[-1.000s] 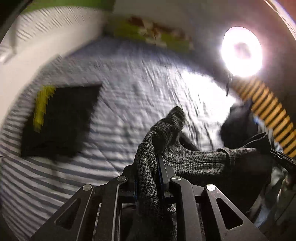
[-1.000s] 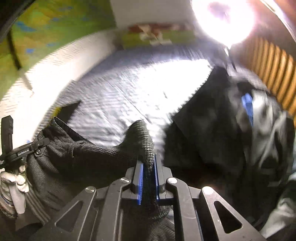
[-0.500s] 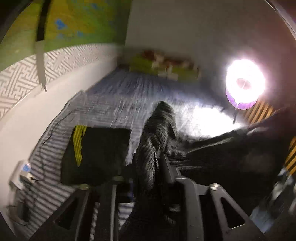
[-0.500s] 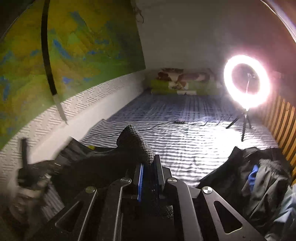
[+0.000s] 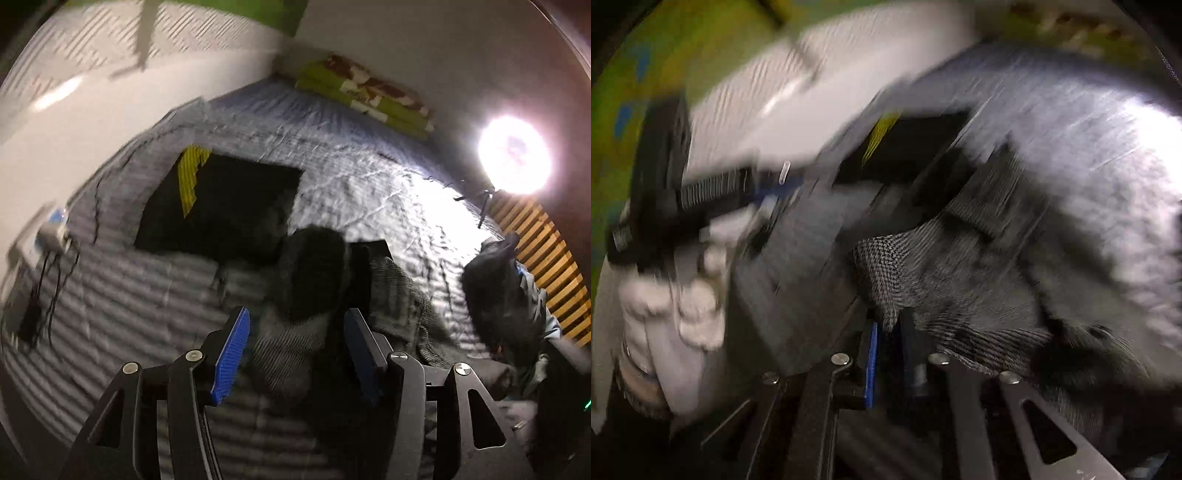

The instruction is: Fold large clothes

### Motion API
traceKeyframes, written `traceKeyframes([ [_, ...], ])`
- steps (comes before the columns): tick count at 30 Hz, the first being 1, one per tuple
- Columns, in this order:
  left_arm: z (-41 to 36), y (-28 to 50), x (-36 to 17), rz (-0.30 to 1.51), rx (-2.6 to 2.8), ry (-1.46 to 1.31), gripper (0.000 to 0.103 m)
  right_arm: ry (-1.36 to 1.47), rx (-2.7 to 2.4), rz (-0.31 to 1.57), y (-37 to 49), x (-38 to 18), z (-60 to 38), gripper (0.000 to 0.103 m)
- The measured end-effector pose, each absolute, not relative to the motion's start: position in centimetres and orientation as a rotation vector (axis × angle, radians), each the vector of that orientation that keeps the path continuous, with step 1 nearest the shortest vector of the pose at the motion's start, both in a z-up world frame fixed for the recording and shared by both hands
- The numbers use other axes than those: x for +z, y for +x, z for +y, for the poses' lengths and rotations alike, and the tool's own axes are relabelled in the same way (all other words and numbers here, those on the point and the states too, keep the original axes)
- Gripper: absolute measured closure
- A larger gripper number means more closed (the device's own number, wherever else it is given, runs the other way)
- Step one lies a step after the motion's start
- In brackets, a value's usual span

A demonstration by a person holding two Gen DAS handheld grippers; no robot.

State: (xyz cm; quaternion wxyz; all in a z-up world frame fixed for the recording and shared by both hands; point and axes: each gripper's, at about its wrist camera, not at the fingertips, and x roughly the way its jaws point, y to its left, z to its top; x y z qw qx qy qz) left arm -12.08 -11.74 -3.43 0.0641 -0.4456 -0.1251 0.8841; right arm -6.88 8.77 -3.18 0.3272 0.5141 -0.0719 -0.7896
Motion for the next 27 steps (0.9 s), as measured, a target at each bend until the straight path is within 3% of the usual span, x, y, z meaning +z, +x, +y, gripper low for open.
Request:
traceKeyframes([
  [4,-13.6,-9.5,-6.2,-0.48,2.599,-1.431,0.043,1.325,-1.954,-0.142,-5.5,-3.1,9.0,0.083],
  [7,-12.1,-8.7,-7.7,-0.522,2.488,-1.484,0.034,1.231,-2.011,-0.144,-5.0,-0.4,11.6,0.064],
  [8,-11.5,-8.6,-8.1,-0.525,2.452,-1.495,0.026,1.197,-2.04,-0.162,-5.1,0.6,13.1,0.057],
  [10,-9.2,-8.8,-9.3,-0.453,2.377,-1.536,0.016,1.168,-2.096,-0.174,-5.5,2.1,15.2,0.056],
  [16,-4.6,-9.5,-13.5,-0.304,2.253,-1.74,0.017,1.168,-2.287,-0.224,-8.4,3.5,19.9,0.056],
  [17,-4.6,-9.6,-13.7,-0.32,2.254,-1.743,0.032,1.173,-2.301,-0.217,-8.9,3.3,20.3,0.056],
  [18,-4.6,-9.6,-13.7,-0.332,2.248,-1.747,0.06,1.178,-2.322,-0.207,-9.4,3.2,20.5,0.056],
  [19,-4.7,-9.7,-13.5,-0.333,2.245,-1.74,0.07,1.181,-2.332,-0.204,-10.1,3.1,20.6,0.056],
  [20,-4.7,-9.6,-13.0,-0.306,2.279,-1.723,0.089,1.187,-2.335,-0.2,-10.6,2.9,20.7,0.056],
  [27,-8.1,-8.2,-7.8,-0.211,2.456,-1.549,0.093,1.201,-2.353,-0.103,-14.6,2.0,20.2,0.056],
])
